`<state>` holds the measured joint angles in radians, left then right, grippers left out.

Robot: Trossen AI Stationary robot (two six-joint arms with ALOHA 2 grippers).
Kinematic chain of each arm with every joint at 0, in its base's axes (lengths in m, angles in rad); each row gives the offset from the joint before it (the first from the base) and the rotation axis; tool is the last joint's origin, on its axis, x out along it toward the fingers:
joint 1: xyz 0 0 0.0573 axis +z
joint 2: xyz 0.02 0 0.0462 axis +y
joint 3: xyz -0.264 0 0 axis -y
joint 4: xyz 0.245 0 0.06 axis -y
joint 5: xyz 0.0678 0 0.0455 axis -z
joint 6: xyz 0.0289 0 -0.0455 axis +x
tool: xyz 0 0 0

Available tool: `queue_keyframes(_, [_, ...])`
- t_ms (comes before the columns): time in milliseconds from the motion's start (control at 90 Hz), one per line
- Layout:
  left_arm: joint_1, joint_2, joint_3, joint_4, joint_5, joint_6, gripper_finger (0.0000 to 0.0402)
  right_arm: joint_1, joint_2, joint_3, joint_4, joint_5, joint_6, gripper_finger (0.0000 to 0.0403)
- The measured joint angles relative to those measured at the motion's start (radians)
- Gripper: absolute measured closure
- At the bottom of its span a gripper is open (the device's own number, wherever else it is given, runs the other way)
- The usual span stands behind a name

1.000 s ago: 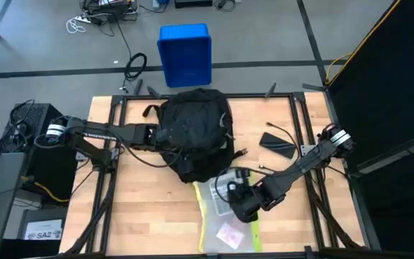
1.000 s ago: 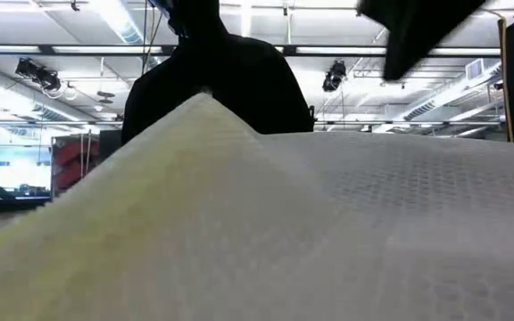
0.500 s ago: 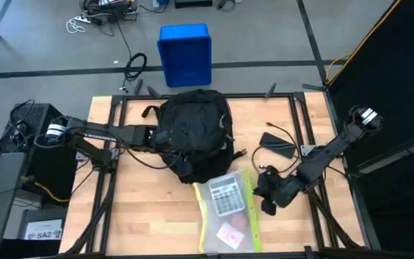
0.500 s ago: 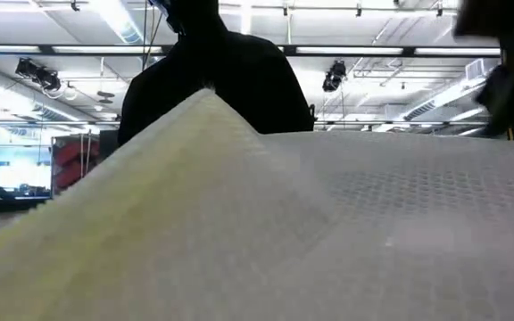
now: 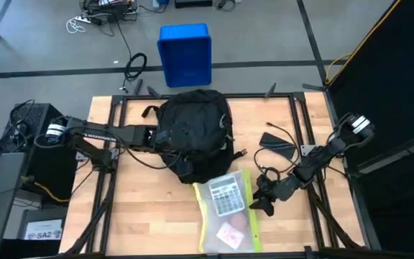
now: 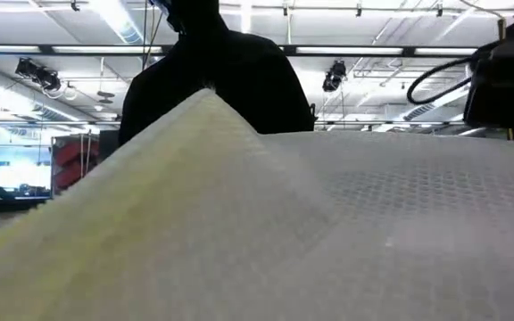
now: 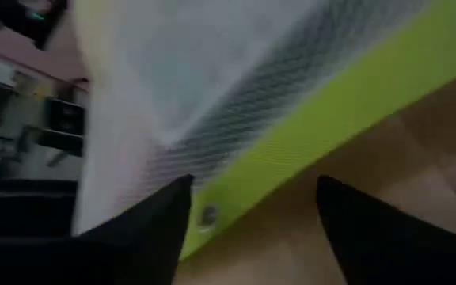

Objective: Unpack backpack
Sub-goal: Put the zip lock bag into the backpack

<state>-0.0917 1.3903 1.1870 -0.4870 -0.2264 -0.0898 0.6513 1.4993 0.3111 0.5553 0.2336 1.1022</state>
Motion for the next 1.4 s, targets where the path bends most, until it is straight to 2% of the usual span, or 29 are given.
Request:
queue_keyframes(133, [0.000, 0.000, 0.000, 0.001, 0.000, 0.000, 0.0402, -0.059, 0.118, 0.056, 0.066, -0.045, -0.042, 0.0096])
queue_keyframes(244, [0.000, 0.000, 0.000, 0.000, 0.000, 0.000, 0.0402, -0.105, 0.200, 0.117, 0.146, -0.110, -0.122, 0.0068])
queue_keyframes(356, [0.000, 0.000, 0.000, -0.003, 0.000, -0.003, 0.0402, -0.140, 0.243, 0.164, 0.206, -0.178, -0.184, 0.0060])
queue_keyframes(478, [0.000, 0.000, 0.000, -0.004, 0.001, -0.009, 0.0402, -0.177, 0.277, 0.207, 0.214, -0.214, -0.235, 0.0074])
queue_keyframes(611, [0.000, 0.000, 0.000, -0.006, 0.003, -0.014, 0.0402, -0.220, 0.326, 0.233, 0.240, -0.220, -0.271, 0.0106])
queue_keyframes(700, [0.000, 0.000, 0.000, -0.007, 0.002, -0.014, 0.0402, -0.239, 0.354, 0.243, 0.248, -0.227, -0.300, 0.0149])
queue_keyframes(789, [0.000, 0.000, 0.000, -0.007, 0.002, -0.014, 0.0402, -0.246, 0.362, 0.252, 0.244, -0.240, -0.334, 0.0219])
queue_keyframes(922, [0.000, 0.000, 0.000, -0.002, 0.004, -0.014, 0.0402, -0.248, 0.364, 0.253, 0.311, -0.290, -0.375, 0.0355])
queue_keyframes(967, [-0.001, 0.000, 0.000, -0.003, 0.005, -0.013, 0.0402, -0.248, 0.366, 0.251, 0.346, -0.302, -0.376, 0.0379])
queue_keyframes(1167, [-0.002, 0.000, 0.000, -0.003, 0.007, -0.015, 0.0402, -0.237, 0.367, 0.249, 0.470, -0.274, -0.439, 0.0395])
queue_keyframes(1400, [-0.002, 0.000, 0.000, -0.003, 0.004, -0.015, 0.0402, -0.217, 0.289, 0.249, 0.473, -0.227, -0.525, 0.0396])
